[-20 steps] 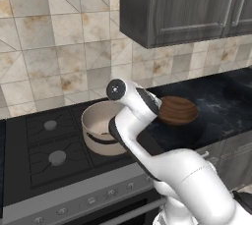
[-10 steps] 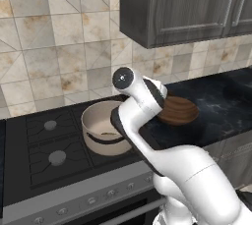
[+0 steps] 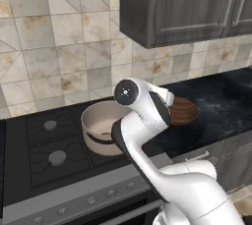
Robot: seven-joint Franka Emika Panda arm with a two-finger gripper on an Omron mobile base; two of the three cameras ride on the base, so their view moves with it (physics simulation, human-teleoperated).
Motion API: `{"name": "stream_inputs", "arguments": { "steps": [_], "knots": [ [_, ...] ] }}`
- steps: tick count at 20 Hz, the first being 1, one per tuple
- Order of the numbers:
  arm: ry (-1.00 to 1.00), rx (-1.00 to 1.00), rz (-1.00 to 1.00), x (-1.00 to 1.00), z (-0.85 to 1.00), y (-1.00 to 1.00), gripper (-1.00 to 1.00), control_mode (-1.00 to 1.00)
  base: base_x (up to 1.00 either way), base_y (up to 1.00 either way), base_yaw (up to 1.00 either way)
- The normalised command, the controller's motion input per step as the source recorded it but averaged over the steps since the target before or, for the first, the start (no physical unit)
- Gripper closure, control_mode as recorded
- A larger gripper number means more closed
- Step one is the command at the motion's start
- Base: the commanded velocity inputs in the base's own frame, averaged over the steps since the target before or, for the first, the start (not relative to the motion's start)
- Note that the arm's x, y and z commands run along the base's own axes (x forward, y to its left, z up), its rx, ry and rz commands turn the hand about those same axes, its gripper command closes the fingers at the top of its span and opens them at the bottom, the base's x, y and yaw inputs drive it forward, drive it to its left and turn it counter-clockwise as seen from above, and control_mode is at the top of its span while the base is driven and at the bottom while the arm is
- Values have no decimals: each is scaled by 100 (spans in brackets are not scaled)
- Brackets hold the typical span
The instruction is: Open the cabinet and move the ladle to the pot. Then close the cabinet.
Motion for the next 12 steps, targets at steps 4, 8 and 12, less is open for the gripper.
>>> {"name": "stream_inputs", "arguments": {
  "steps": [4,8,12],
  "knots": [
    [-5,0,15,-41,20,0,-100,-100,0,0,0],
    [0,0,14,-26,35,0,-100,-100,0,0,0],
    [0,0,11,-10,29,0,-100,-100,0,0,0]
  ]
}}
